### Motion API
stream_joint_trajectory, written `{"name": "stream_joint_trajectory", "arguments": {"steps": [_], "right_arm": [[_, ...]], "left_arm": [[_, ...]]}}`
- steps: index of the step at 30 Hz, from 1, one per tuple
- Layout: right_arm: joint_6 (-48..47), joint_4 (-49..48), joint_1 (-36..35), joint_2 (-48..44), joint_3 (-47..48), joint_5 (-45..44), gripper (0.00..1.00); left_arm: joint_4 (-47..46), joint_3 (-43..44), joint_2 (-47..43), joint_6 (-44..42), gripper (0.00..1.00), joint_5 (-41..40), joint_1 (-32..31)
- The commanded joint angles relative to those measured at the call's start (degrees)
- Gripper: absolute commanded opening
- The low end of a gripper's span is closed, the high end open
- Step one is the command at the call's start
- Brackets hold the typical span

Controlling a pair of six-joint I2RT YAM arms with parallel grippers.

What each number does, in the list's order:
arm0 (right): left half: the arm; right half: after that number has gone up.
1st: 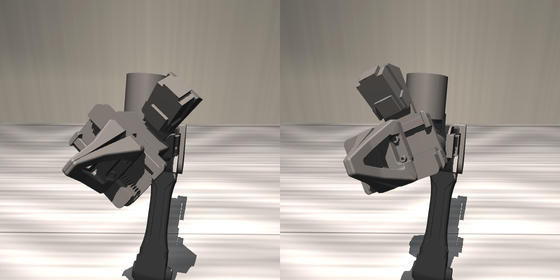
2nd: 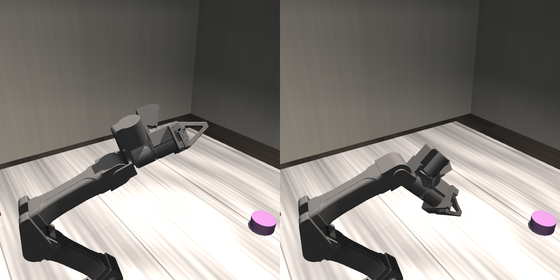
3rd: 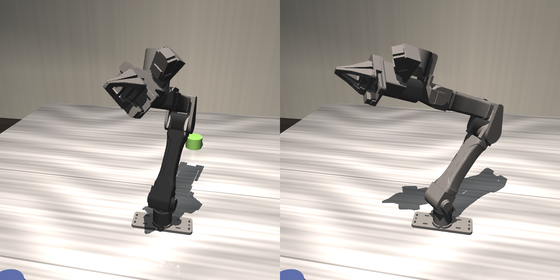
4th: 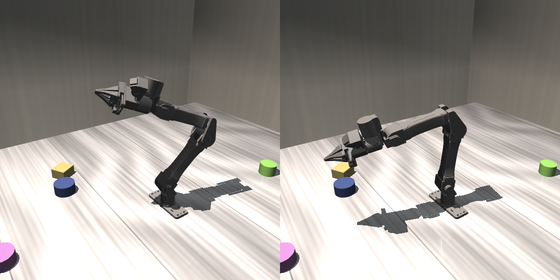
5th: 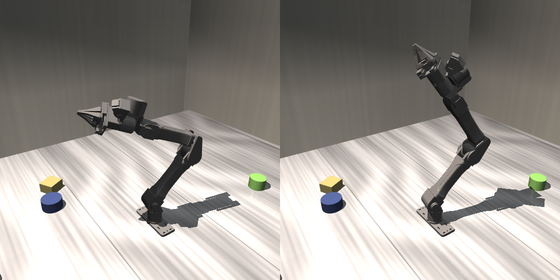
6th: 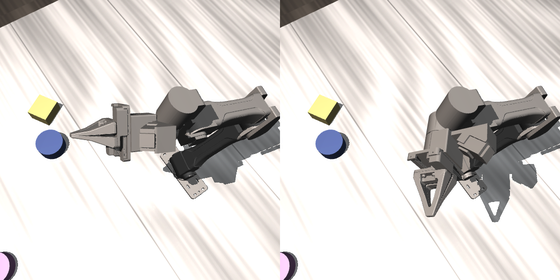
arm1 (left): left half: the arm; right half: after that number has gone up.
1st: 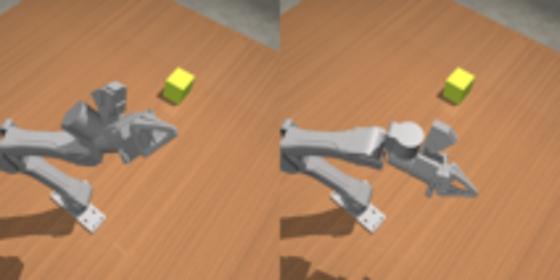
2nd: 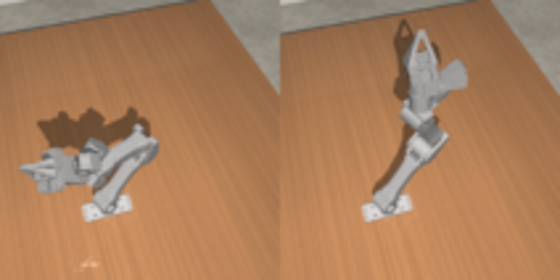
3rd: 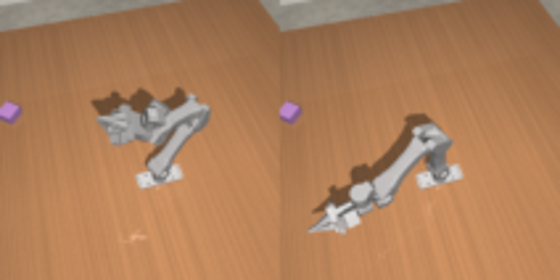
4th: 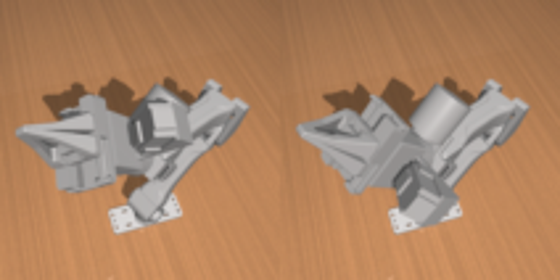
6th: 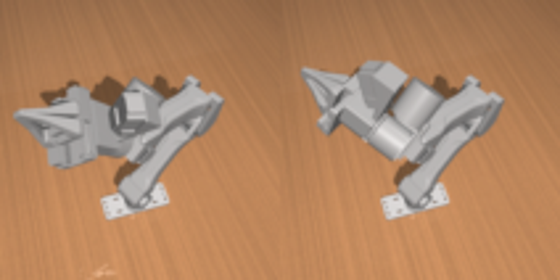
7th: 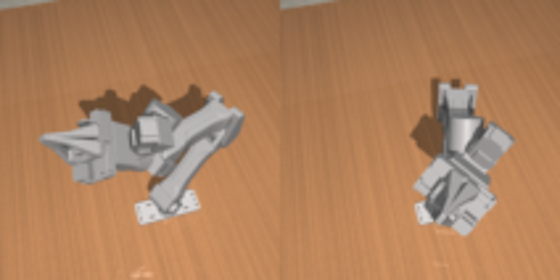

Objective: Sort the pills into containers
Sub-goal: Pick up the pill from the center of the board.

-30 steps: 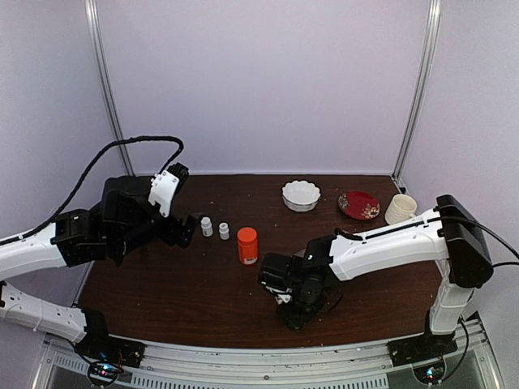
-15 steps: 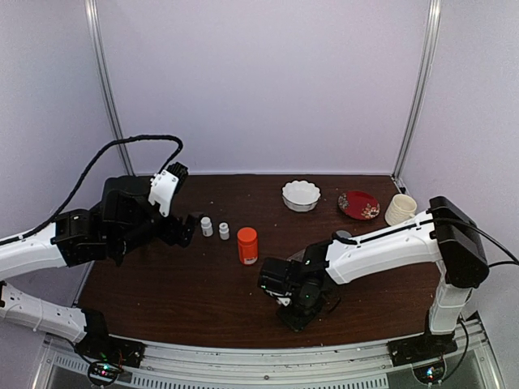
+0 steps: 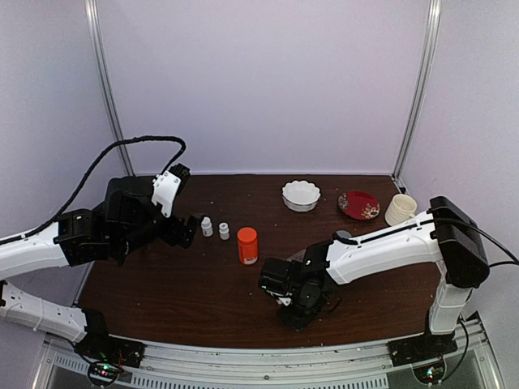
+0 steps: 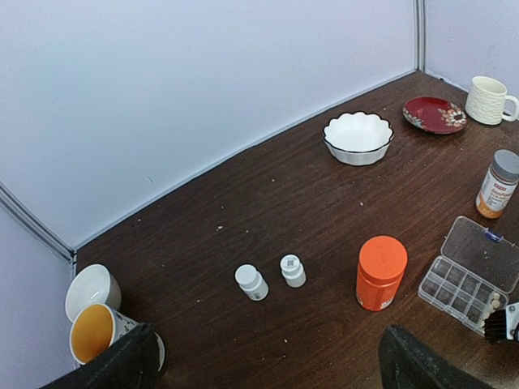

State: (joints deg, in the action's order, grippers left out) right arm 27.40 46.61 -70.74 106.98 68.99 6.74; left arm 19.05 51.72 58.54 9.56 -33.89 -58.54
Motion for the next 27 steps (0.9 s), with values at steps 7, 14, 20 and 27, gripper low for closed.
{"name": "stream_joint_trajectory", "arguments": {"steps": [7, 14, 20, 27], "right_arm": [[0.0, 3.5, -0.5, -0.3, -0.2, 0.2, 0.24], [-0.4, 4.8, -0.9, 0.0, 0.4, 0.1, 0.18], [-0.8, 6.0, -0.9, -0.6, 1.6, -1.1, 0.16], [-2.6, 7.6, -0.4, -1.1, 4.2, -2.0, 0.15]], "left_arm": [[-2.2, 0.0, 0.2, 0.6, 0.97, -0.4, 0.3], [-2.3, 0.1, 0.3, 0.4, 0.98, -0.3, 0.3], [-2.4, 0.1, 0.4, 0.2, 0.98, 0.0, 0.4], [-2.4, 0.2, 0.5, 0.3, 0.98, 0.1, 0.4]]}}
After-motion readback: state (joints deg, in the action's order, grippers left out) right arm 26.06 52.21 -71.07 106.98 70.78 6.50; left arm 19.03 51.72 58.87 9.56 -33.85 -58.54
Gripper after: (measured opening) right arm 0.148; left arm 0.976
